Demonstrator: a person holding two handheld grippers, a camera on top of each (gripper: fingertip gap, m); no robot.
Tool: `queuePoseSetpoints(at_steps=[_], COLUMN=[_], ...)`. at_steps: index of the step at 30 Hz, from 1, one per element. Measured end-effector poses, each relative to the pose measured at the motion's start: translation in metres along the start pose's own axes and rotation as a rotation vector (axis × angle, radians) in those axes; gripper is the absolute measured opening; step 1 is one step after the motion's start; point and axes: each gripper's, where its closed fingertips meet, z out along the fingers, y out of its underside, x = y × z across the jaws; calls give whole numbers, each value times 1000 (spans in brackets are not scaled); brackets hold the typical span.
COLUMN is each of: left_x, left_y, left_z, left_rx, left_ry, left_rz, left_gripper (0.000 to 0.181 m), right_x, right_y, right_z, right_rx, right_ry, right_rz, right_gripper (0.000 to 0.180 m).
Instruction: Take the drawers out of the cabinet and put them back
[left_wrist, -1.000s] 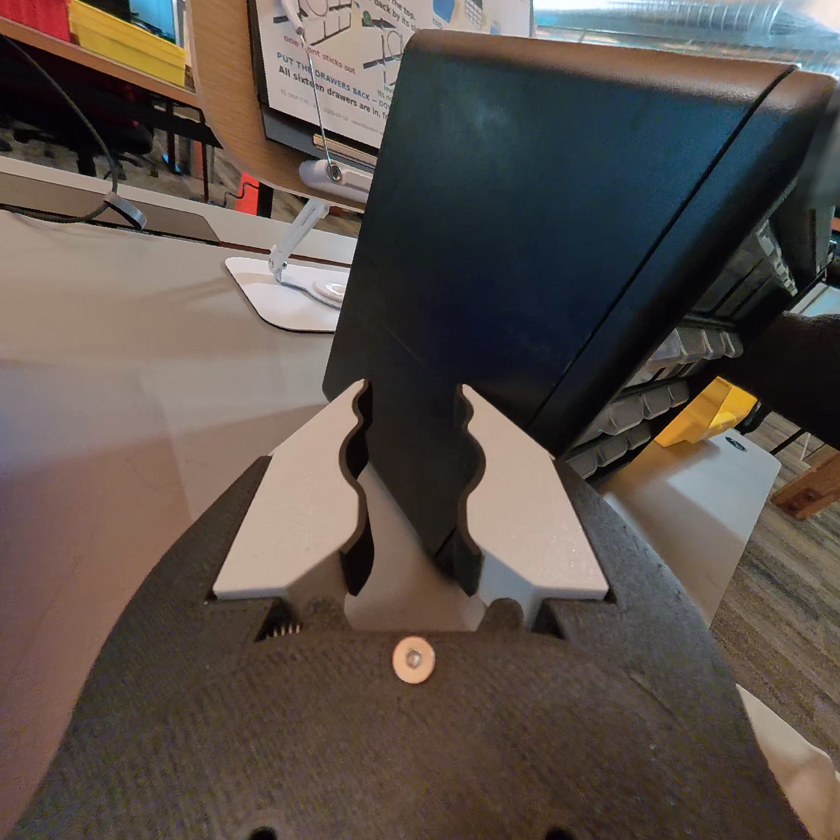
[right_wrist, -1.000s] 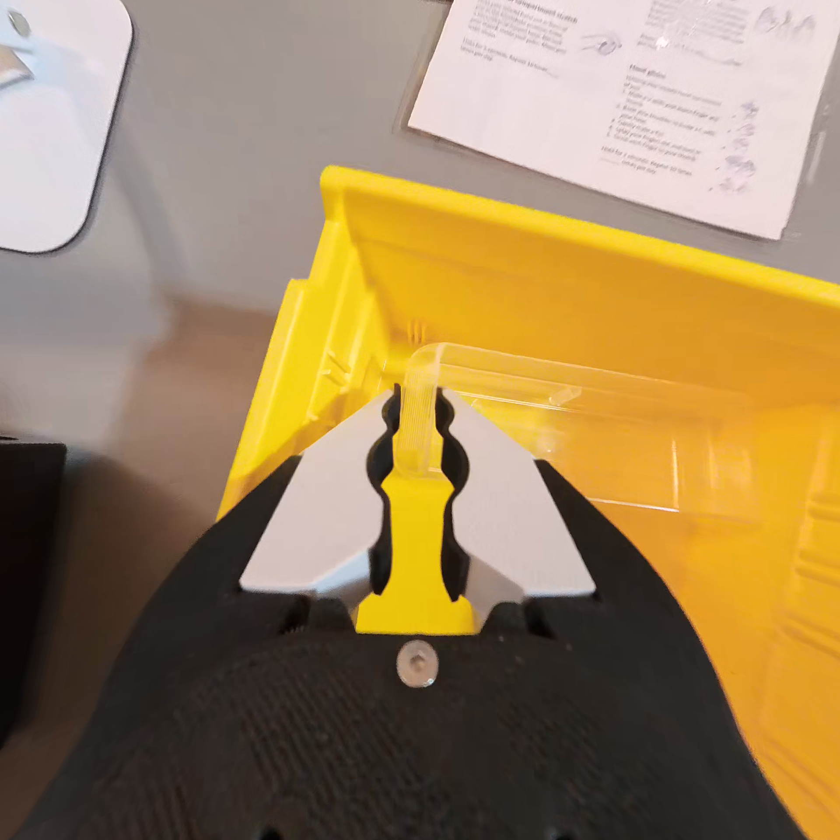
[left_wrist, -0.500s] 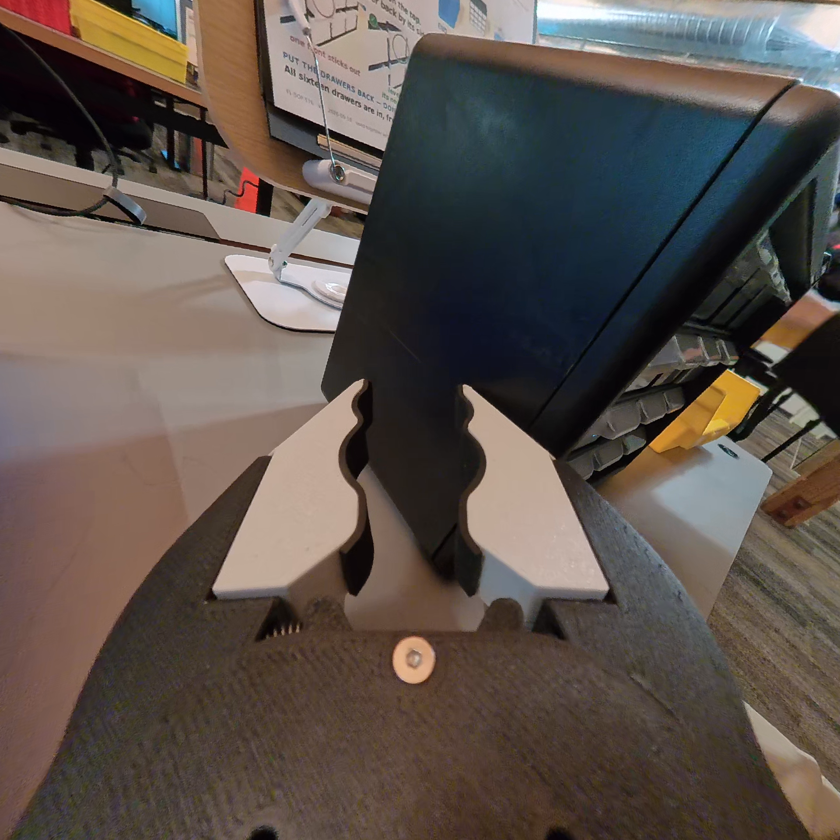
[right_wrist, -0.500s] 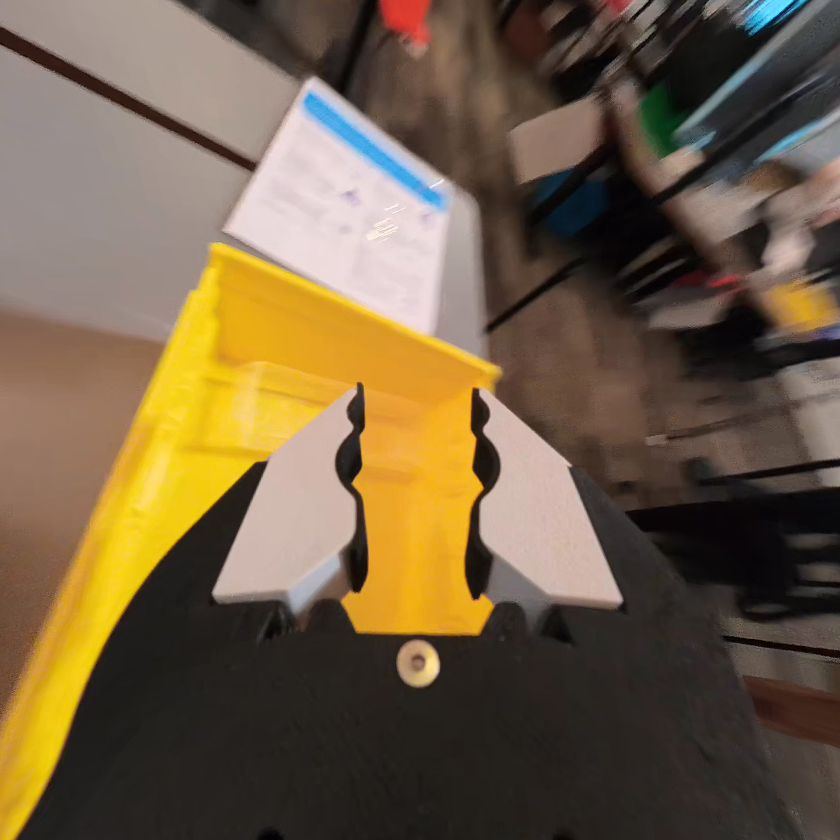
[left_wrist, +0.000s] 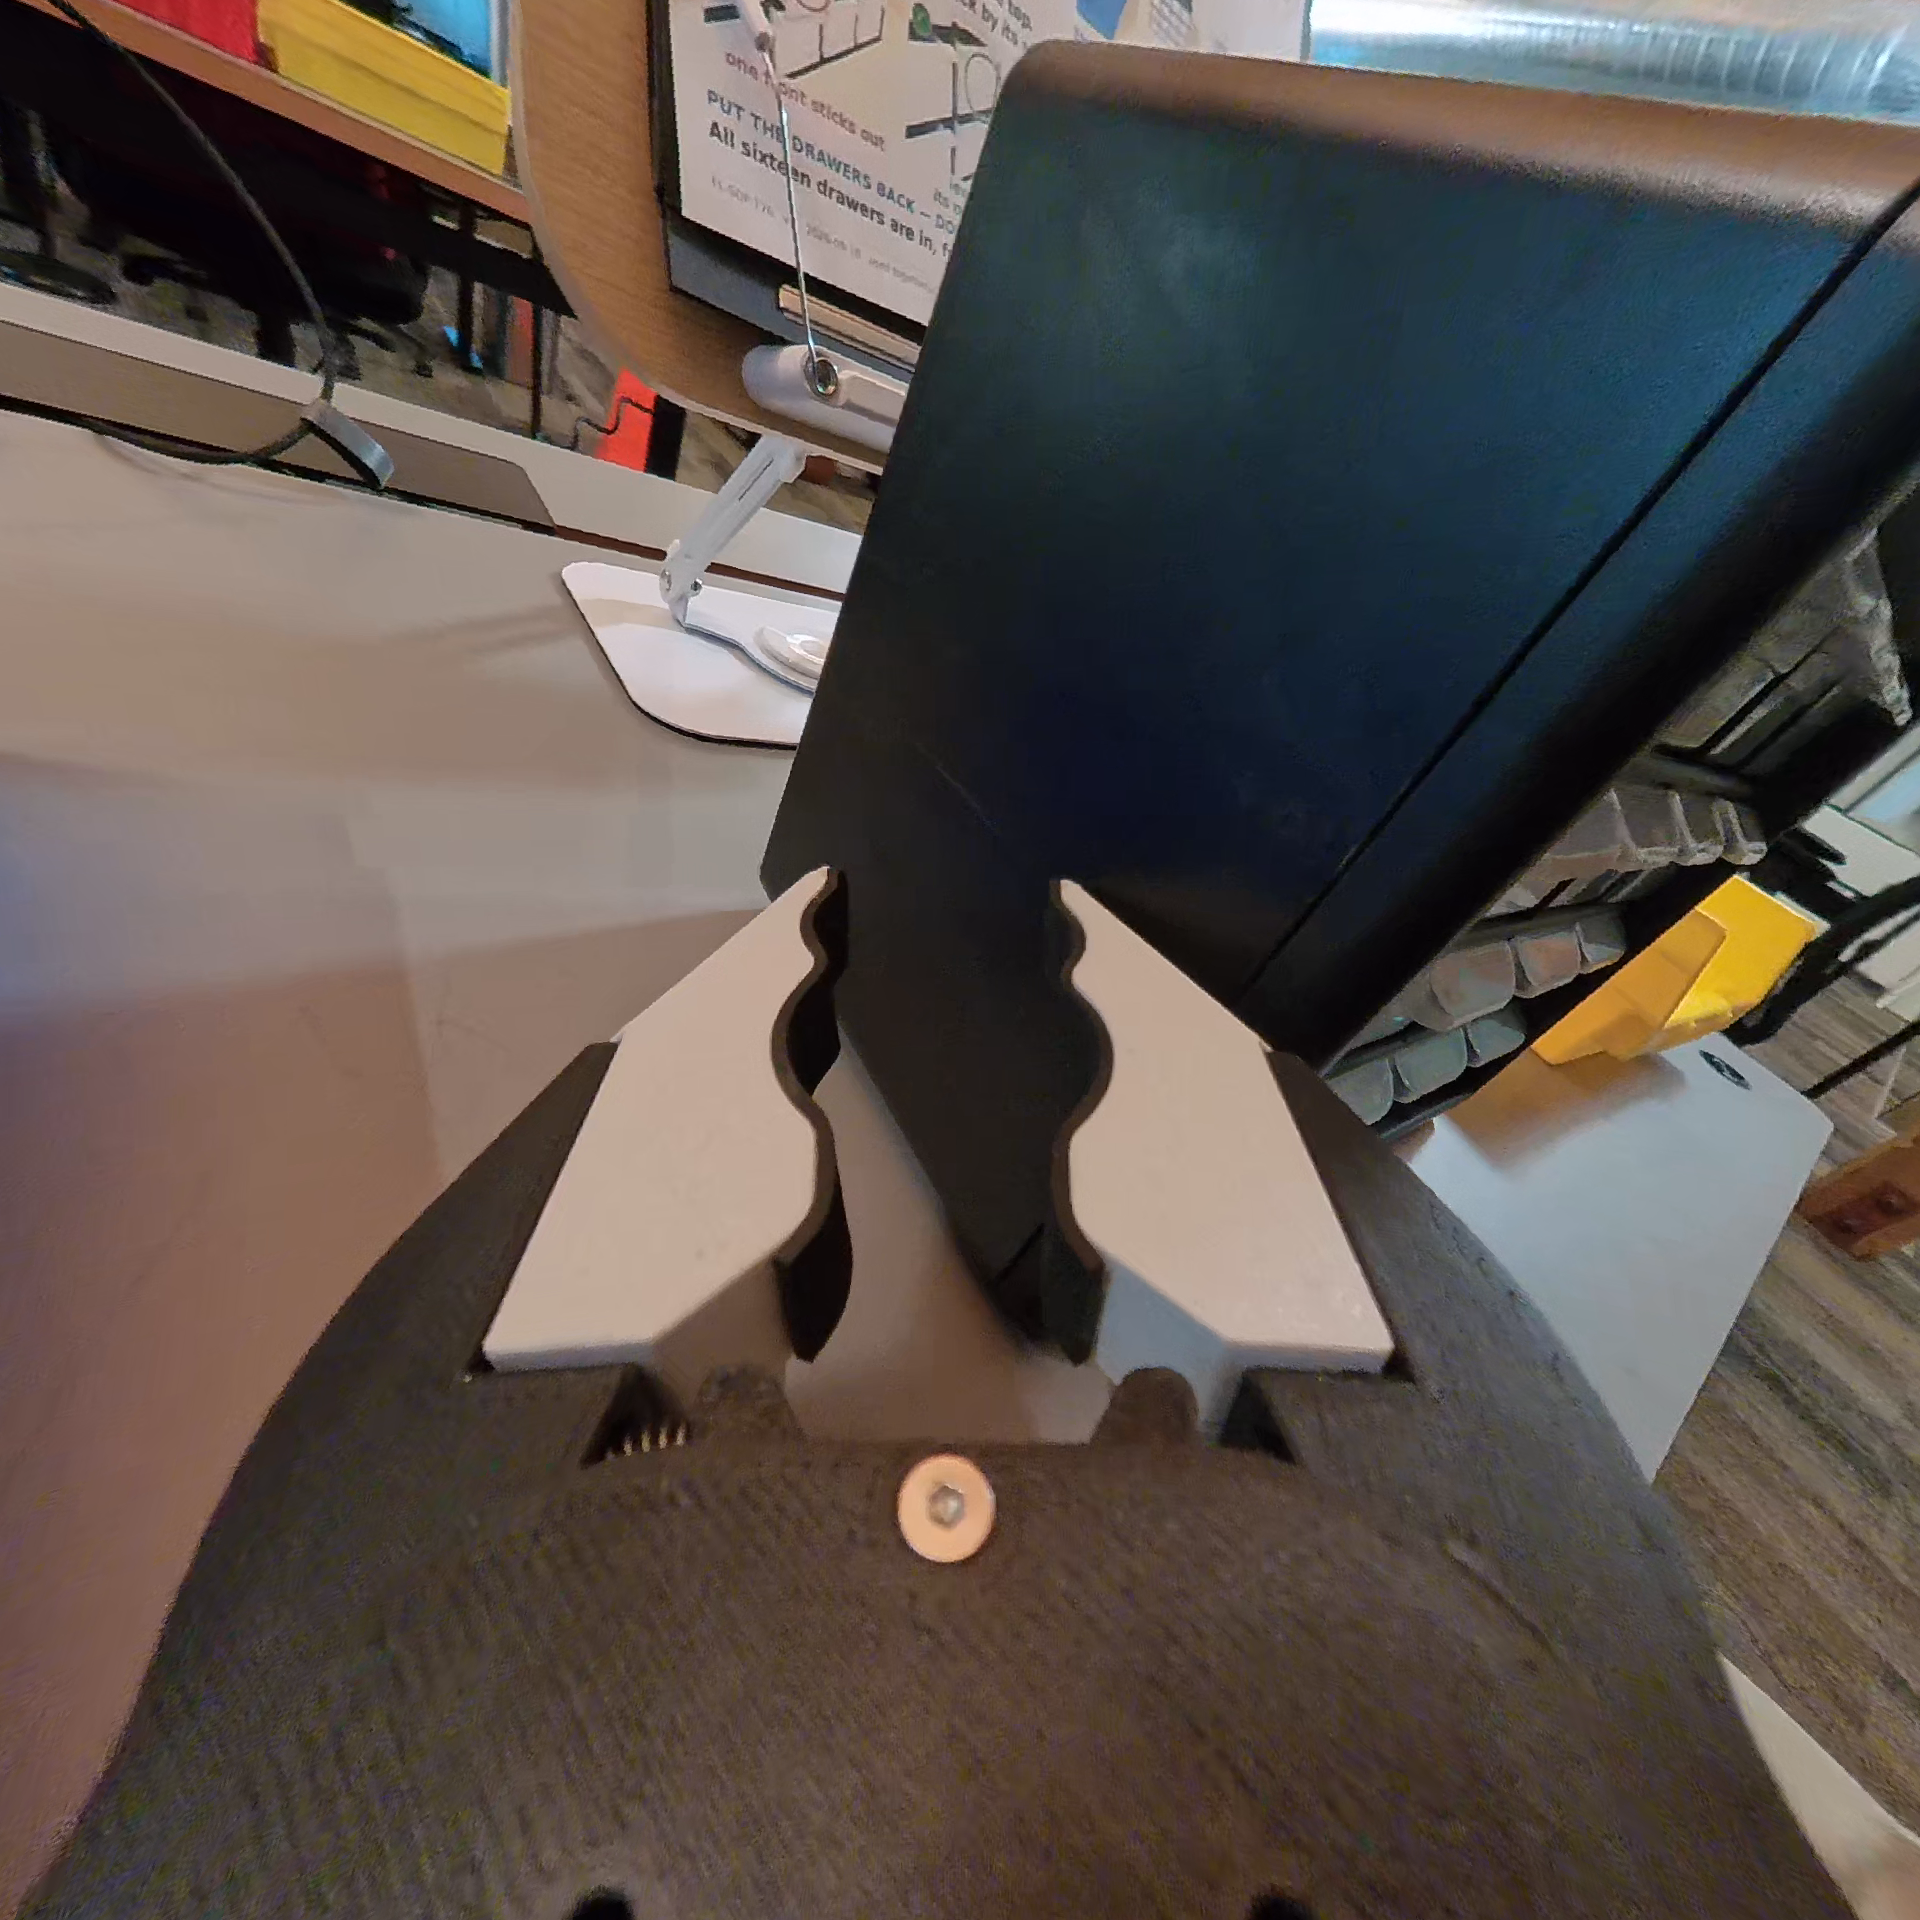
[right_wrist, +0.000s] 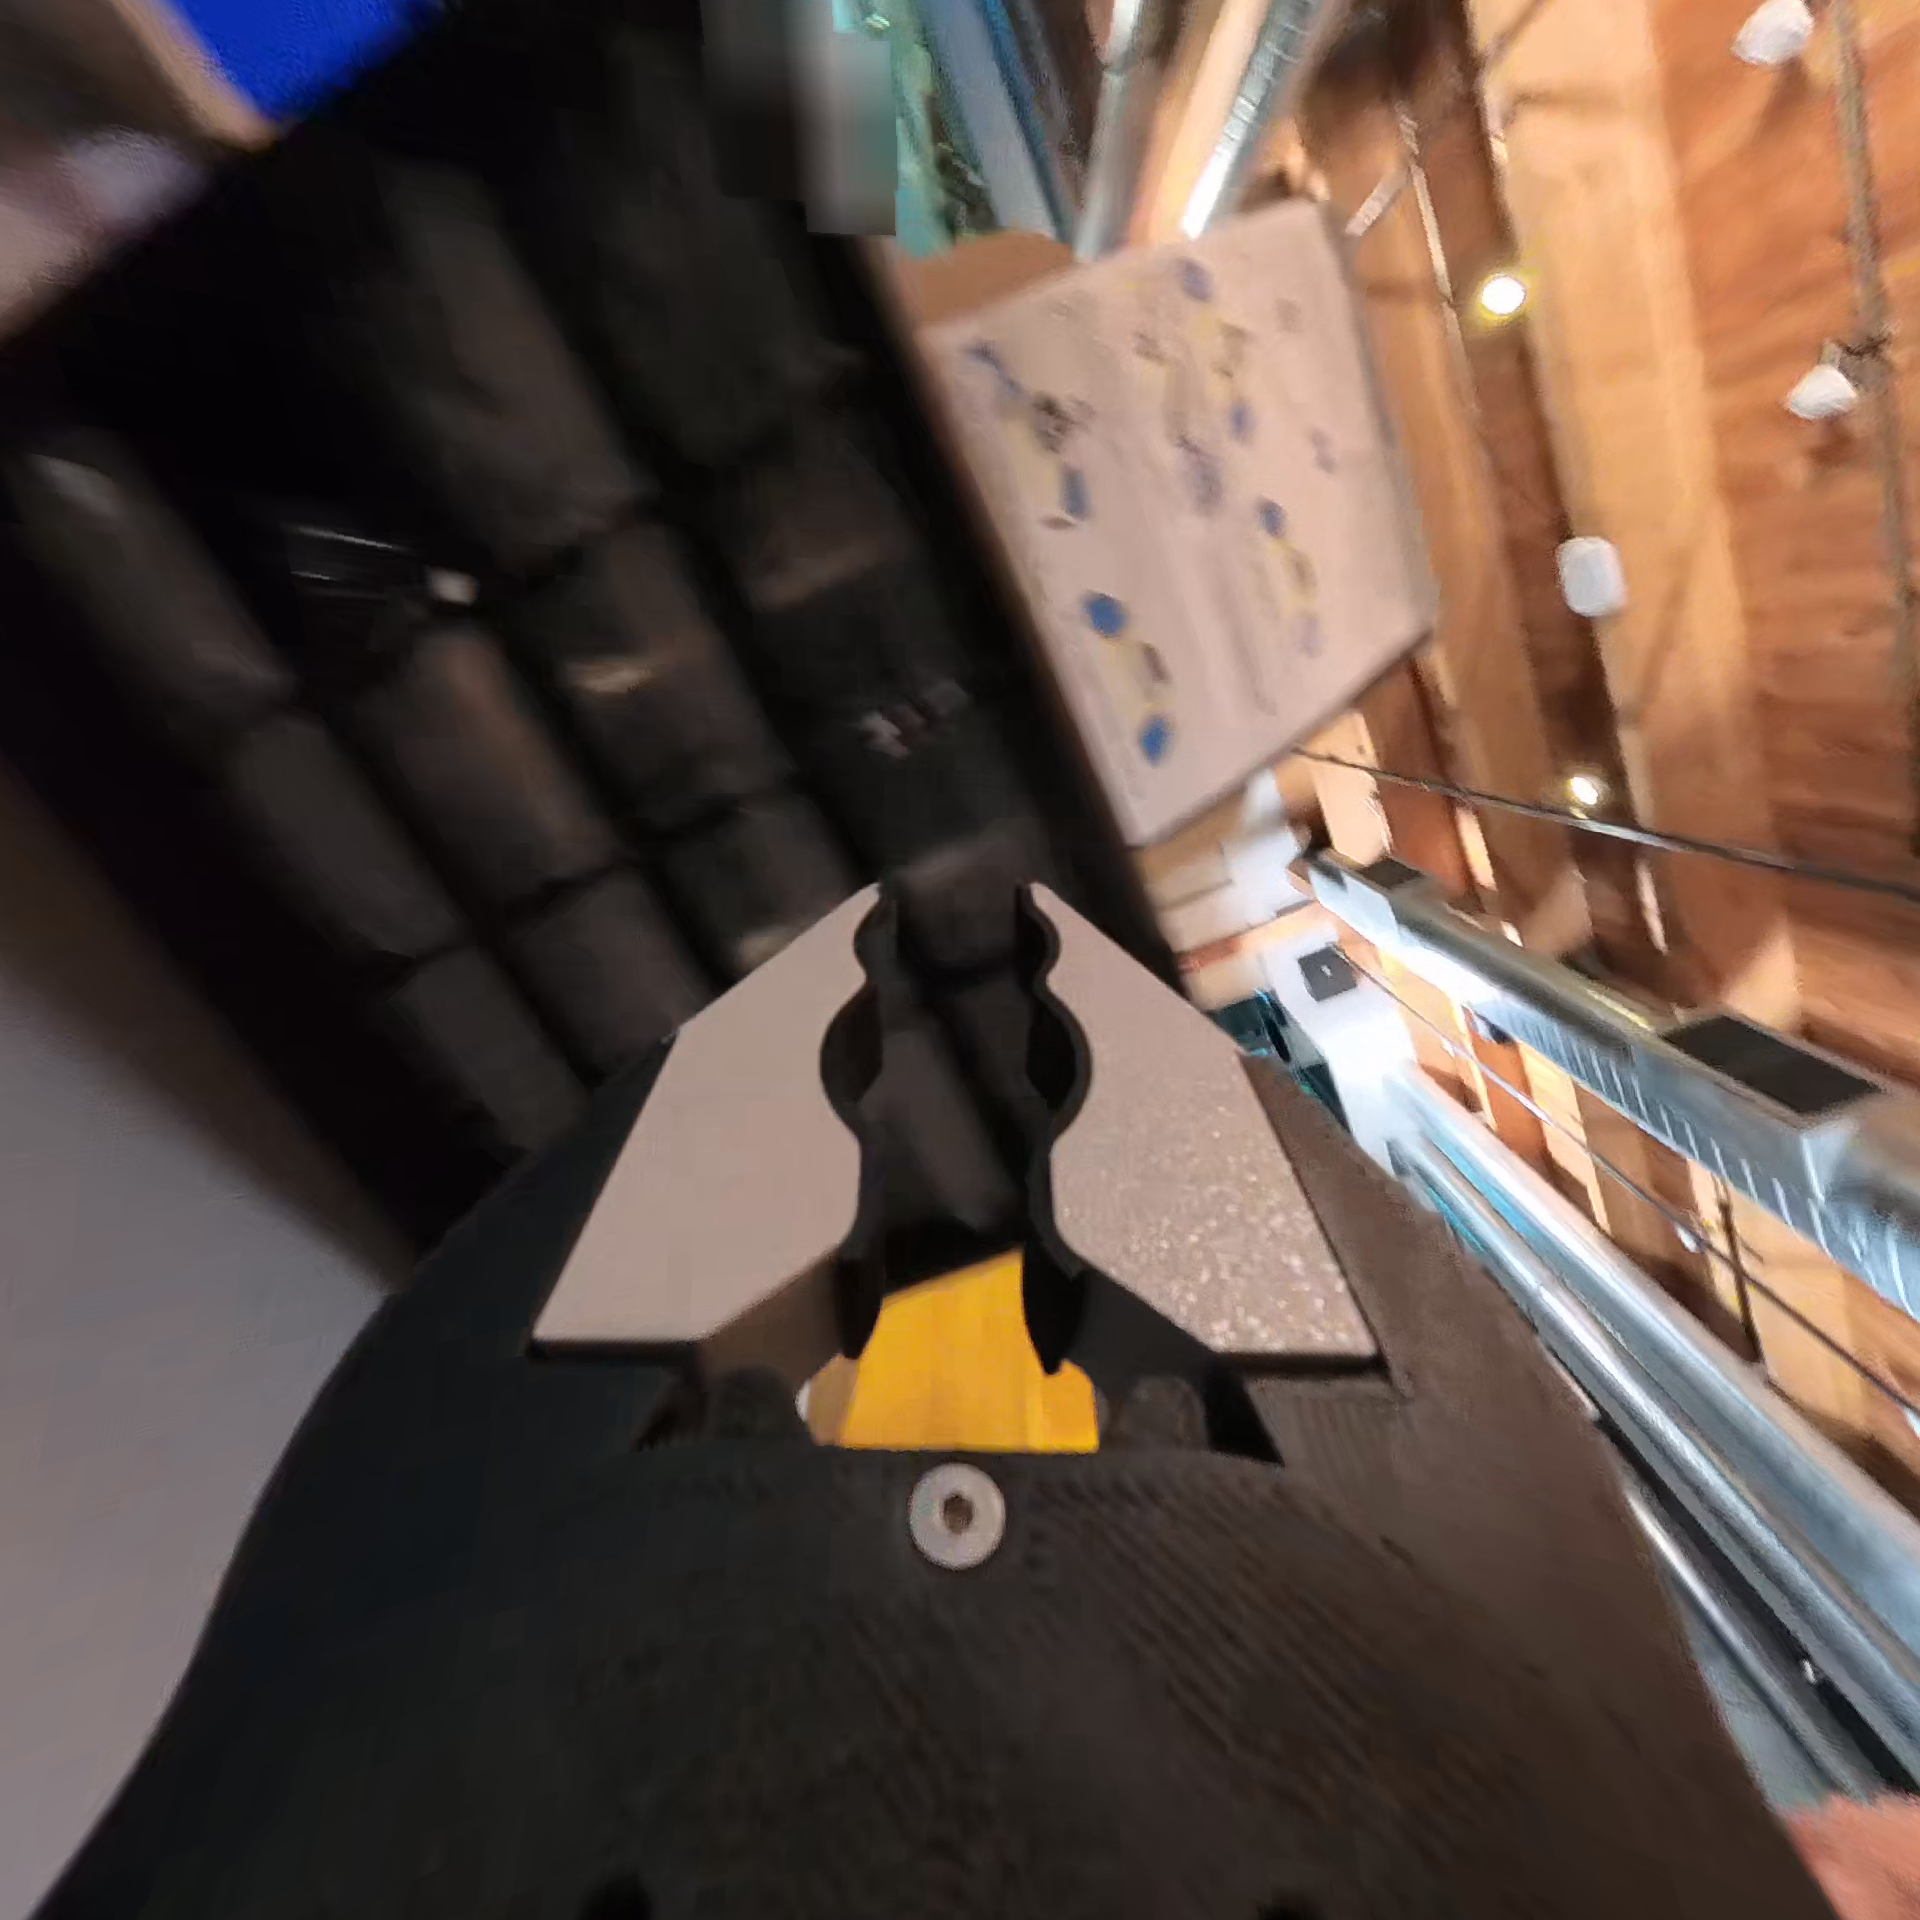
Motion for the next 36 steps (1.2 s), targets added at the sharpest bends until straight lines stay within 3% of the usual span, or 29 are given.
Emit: queuePoseSetpoints(at_steps=[3,6,14,18,22,27,32,36], left_x=[1,1,0,-4,-4,-4,-3,-3], left_y=[-1,-2,-1,-2,0,1,1,1], left_z=[-1,-1,0,3,5,5,4,4], left_rx=[8,13,14,5,-2,-5,-3,-2], left_ry=[-14,-7,3,-7,6,16,20,20], left_rz=[-1,-14,-55,-28,-53,-66,-77,-86], left_gripper=[34,34,34,34,34,34,34,34], right_x=[-66,-99,-119,-118,-117,-118,-125,-137], right_y=[-23,-38,-37,-34,-34,-40,-45,-42], right_z=[12,17,40,39,31,9,-11,-17], right_rx=[60,134,129,142,161,150,142,102], right_ry=[-66,-93,-57,-16,-30,-99,-200,-351], right_rz=[-83,-134,-278,-296,-305,-188,-12,242], right_gripper=[25,25,27,10,8,11,29,36])
